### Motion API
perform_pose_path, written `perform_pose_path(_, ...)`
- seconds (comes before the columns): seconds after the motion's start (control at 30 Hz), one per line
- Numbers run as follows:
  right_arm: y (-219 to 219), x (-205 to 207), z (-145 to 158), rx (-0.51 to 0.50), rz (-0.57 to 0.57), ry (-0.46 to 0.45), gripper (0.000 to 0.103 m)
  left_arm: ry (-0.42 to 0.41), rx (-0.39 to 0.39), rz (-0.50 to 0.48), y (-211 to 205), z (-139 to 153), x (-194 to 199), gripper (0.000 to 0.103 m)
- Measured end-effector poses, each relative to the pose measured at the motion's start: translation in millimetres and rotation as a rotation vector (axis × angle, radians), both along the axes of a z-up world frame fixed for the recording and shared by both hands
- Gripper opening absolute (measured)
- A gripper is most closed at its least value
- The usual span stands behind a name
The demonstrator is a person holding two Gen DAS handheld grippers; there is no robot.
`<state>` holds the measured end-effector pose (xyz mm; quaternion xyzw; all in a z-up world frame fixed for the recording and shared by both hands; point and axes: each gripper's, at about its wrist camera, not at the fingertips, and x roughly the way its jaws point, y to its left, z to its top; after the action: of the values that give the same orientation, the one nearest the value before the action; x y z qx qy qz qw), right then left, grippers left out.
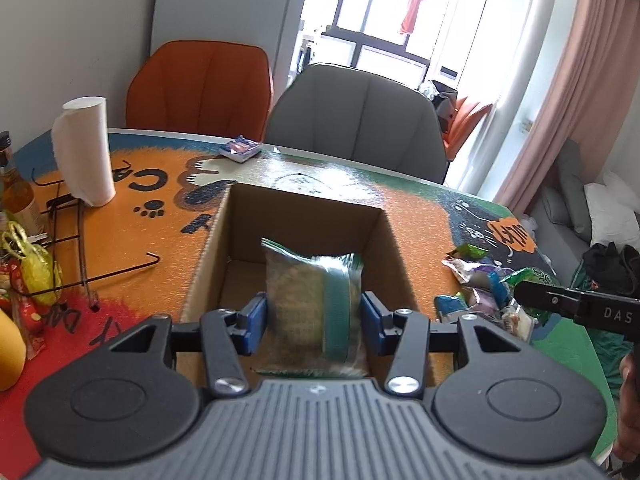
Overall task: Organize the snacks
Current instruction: 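Carry both bags over the cardboard box and open both grippers to drop them, then withdraw both tools from the box back toward the snack pile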
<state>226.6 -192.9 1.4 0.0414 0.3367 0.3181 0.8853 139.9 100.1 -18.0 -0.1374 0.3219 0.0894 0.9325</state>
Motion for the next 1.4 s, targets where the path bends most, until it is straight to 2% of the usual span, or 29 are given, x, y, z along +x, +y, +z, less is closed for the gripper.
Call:
perform_pose_path(0.33,37.5,-14.9,8.3,-0.004,0.073,-0.014,0.03,-0.009,-0.027,0.048,22.5,-1.1,-18.4,0.061)
perform_pose_path(0.6,71.8,-25.1,15.4,0.005,0.151,-0.022,0.031,-0.022,-0.036,0.047,30.4,2.2,-30.7,0.078)
perform_pose_path(0.7,77.2,-26.5,18.5,0.051,0.17,-0.018,0.042,-0.017,-0.055,0.066,35.1,2.7,-34.1,0.08)
perform_pose_path(0.77,77.2,-27.4,20.6,0.071,0.175,-0.024,0.056,-0.016,-0.068,0.077,37.7,2.8,-36.6,0.082)
perform_pose_path(0.97,68.1,-26.7,21.0,0.077,0.152,-0.017,0.066,-0.012,-0.088,0.098,37.5,2.2,-38.8,0.088)
perform_pose_path(1.13,47.9,-26.8,16.6,0.056,0.113,-0.01,0.075,-0.026,-0.074,0.09,26.7,2.4,-36.9,0.103)
perform_pose_path(1.23,31.9,-24.3,12.2,0.05,0.083,0.01,0.079,-0.021,-0.081,0.069,19.0,1.5,-33.5,0.103)
perform_pose_path(1.4,6.6,-23.6,9.4,0.051,0.04,0.023,0.092,-0.024,-0.069,0.04,2.2,1.8,-28.5,0.103)
